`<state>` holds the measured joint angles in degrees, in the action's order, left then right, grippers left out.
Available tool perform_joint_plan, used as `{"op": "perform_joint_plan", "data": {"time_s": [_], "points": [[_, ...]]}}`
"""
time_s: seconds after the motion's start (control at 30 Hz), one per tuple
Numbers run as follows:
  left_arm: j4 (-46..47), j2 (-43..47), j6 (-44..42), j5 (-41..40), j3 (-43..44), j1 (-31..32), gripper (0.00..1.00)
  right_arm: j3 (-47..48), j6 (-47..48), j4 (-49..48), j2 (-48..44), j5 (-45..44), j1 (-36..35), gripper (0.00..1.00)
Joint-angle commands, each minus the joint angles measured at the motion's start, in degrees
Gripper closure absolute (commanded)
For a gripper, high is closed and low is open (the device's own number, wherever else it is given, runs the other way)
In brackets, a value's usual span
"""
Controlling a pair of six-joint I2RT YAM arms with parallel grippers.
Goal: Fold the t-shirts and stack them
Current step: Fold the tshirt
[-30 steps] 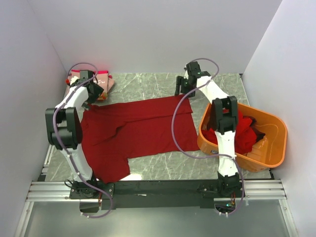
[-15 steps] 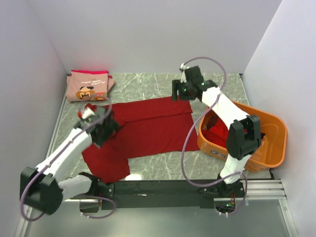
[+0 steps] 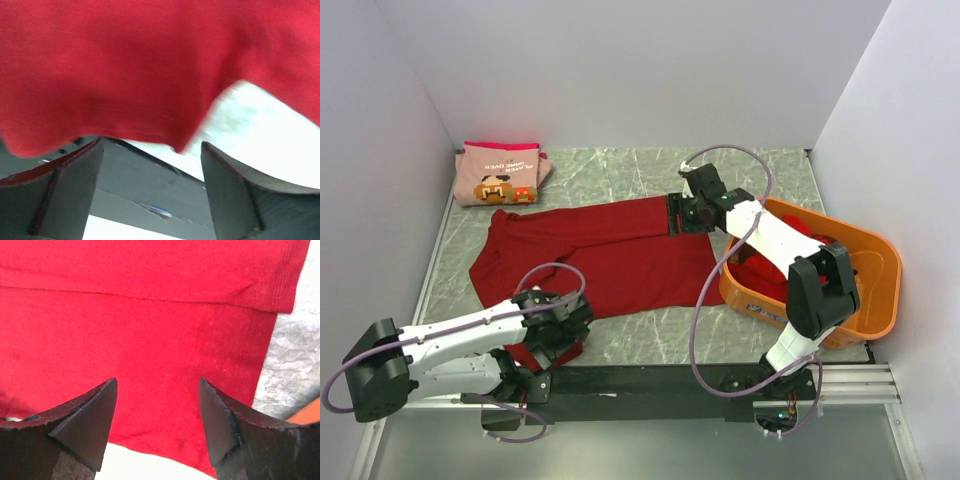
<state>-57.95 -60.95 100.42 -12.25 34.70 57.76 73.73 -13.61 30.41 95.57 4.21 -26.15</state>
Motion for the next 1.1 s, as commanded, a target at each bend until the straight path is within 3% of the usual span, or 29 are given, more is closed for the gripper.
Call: {"op": "perform_joint_plan", "data": {"time_s": [0.0,0.4,0.57,0.73,0.9,1.0,1.07], "points": [[-2.61,0.48,7.24,0.82,-2.96,0.51,0.18,-1.05,-0.46,-2.20,-3.20,-0.34,-0.83,0.27],[3.55,4.79,13.22,-2.59,-11.49,0.34,0.35,-2.63,-1.25,-1.67,-3.20,-1.39,-1.88,0.27],[4.16,2.86,13.13,-5.85,-11.06,-0.80,0.53,-4.21,-2.12,-1.15,-5.91,-2.62,-3.03,0.27],[5.30,0.84,8.66,-8.23,-9.92,-4.84,0.59,-6.06,-2.21,-0.01,-8.56,-4.03,-5.40,0.27],[5.48,-0.57,5.49,-10.07,-9.04,-8.35,0.58,-8.33,-2.22,2.28,-11.36,-5.52,-9.96,0.27],[6.10,-0.84,3.65,-10.08,-8.95,-10.73,0.73,-11.32,-2.22,2.81,-14.00,-5.00,-11.63,0.27],[7.15,-0.58,2.85,-9.99,-9.03,-11.17,0.99,-13.95,-2.56,3.16,-15.85,-4.39,-12.08,0.27]]}}
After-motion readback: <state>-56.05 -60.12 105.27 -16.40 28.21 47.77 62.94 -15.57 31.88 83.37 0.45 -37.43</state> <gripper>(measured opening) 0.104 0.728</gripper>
